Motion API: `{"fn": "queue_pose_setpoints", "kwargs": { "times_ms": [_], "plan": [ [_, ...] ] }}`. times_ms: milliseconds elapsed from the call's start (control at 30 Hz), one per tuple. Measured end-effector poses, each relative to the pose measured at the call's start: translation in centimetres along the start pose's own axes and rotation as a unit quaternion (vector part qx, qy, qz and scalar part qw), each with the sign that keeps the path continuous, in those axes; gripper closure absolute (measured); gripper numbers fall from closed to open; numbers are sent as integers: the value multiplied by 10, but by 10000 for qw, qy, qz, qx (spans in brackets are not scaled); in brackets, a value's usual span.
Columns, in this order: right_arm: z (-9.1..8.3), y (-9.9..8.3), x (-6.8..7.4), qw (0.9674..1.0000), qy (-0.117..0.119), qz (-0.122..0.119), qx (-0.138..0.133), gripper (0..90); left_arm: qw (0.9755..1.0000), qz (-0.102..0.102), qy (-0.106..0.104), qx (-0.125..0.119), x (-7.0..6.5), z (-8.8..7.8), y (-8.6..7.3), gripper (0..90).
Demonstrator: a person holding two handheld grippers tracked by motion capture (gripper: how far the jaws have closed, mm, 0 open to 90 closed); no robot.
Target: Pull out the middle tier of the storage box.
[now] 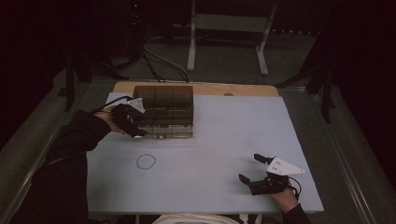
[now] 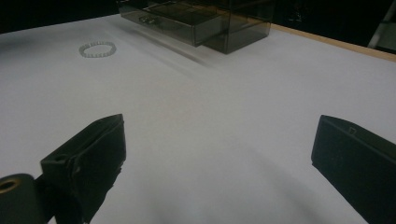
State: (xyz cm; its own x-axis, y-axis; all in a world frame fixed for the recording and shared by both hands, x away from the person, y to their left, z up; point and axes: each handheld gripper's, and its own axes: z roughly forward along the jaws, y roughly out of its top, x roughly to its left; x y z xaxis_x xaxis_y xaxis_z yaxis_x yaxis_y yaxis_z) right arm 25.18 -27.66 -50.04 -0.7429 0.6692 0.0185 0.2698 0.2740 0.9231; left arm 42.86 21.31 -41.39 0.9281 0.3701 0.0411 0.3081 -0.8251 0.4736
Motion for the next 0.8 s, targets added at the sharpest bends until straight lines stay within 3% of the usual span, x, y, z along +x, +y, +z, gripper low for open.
{"fn": "queue_pose_setpoints", "kwargs": {
  "times_ms": [100,167,233,467,600,700,800],
  "plan": [
    [0,0,0,10000,-2,-3,0,27,9997,-205,43,-148,-1,-4,-1,190],
    [0,0,0,10000,-6,5,-2,27,9994,-248,17,-234,-3,-7,-2,159],
    [0,0,0,10000,-4,1,3,28,9992,-273,41,-279,-5,-10,-2,59],
    [-1,0,0,10000,-7,6,-7,27,9969,-540,168,-555,-15,-20,-7,33],
    [-1,0,0,10000,-4,2,-8,28,9954,-749,185,-573,-18,-22,-12,33],
    [-1,0,-1,10000,-6,13,-17,28,9953,-685,303,-616,-24,-23,-16,33],
    [-1,0,0,10000,-7,6,-10,28,9941,-771,325,-685,-30,-24,-18,33]
  ]
}}
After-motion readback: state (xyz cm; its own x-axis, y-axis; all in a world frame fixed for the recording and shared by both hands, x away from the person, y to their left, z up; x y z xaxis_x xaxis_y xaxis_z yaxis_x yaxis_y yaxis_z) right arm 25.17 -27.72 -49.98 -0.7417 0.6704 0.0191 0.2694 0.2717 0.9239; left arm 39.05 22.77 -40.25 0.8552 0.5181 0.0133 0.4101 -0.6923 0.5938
